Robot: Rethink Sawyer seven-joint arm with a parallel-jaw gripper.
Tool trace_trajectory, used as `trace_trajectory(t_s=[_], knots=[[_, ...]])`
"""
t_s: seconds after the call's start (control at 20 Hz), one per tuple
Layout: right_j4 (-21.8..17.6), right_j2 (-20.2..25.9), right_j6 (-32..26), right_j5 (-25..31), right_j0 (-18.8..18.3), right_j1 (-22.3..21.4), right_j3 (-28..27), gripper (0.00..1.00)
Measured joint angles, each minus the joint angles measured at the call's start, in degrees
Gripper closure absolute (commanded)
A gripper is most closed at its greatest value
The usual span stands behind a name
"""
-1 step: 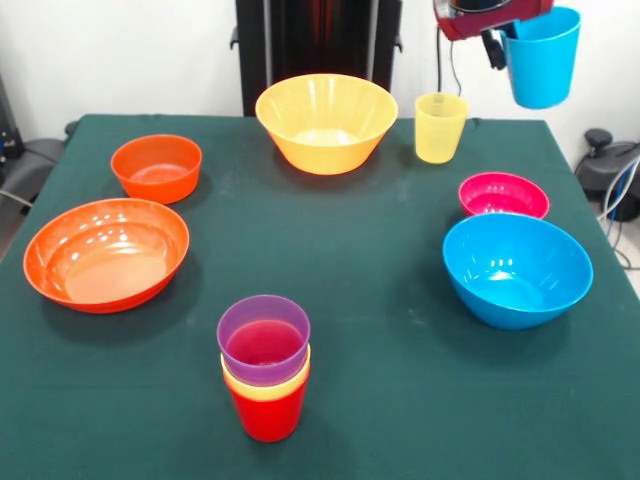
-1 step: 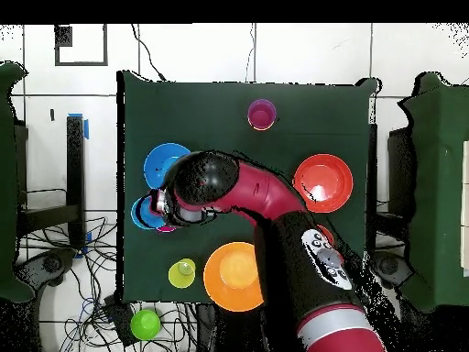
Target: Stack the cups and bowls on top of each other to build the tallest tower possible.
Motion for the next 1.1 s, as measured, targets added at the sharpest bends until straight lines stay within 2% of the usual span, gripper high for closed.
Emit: trace_trajectory(t_s=[0.3,0.5,1.1], knots=[[-3.8,-0.4,0.0,2.6,-0.4,0.4,-6.2,1.00],[-7.7,-0.6,0.0,4.9,-0.8,1.8,-11.7,1.00],[-14.4,-0.6,0.0,9.9,-3.4,6.0,-21.4,1.00]])
